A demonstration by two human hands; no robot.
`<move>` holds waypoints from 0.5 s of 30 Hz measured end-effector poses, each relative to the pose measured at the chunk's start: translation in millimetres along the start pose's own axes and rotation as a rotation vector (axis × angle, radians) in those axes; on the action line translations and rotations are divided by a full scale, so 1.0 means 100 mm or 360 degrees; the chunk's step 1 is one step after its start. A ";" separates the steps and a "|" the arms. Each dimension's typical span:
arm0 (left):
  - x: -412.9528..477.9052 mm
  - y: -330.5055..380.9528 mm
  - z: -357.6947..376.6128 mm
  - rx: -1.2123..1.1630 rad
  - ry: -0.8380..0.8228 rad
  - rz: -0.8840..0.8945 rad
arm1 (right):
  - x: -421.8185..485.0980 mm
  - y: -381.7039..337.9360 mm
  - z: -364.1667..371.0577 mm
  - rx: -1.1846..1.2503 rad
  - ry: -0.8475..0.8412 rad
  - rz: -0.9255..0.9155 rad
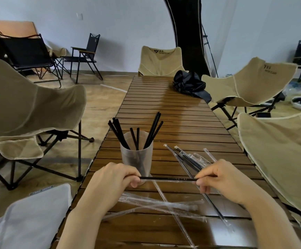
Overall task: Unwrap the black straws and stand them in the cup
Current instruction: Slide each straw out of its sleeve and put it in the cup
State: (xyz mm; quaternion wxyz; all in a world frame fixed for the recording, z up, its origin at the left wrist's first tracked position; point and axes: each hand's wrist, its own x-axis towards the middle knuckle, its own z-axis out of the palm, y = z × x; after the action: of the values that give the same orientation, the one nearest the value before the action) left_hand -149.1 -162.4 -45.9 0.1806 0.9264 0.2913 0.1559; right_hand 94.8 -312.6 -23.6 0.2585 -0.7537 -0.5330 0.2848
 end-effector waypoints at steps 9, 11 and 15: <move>0.05 0.03 0.02 -0.0010 -0.0039 0.0096 | 0.04 -0.02 0.08 -0.0129 0.0028 -0.0038; 0.06 0.03 0.03 -0.0029 -0.0066 0.0103 | 0.07 -0.05 0.11 -0.0107 0.0029 -0.0045; 0.06 0.05 0.05 -0.0026 -0.0078 0.0139 | 0.11 -0.07 0.18 -0.0167 -0.0031 -0.0036</move>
State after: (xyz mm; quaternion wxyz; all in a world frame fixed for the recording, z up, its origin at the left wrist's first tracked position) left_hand -139.7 -163.6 -47.1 0.1882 0.9403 0.2449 0.1432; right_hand 80.5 -298.4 -32.9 0.2167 -0.7574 -0.5581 0.2608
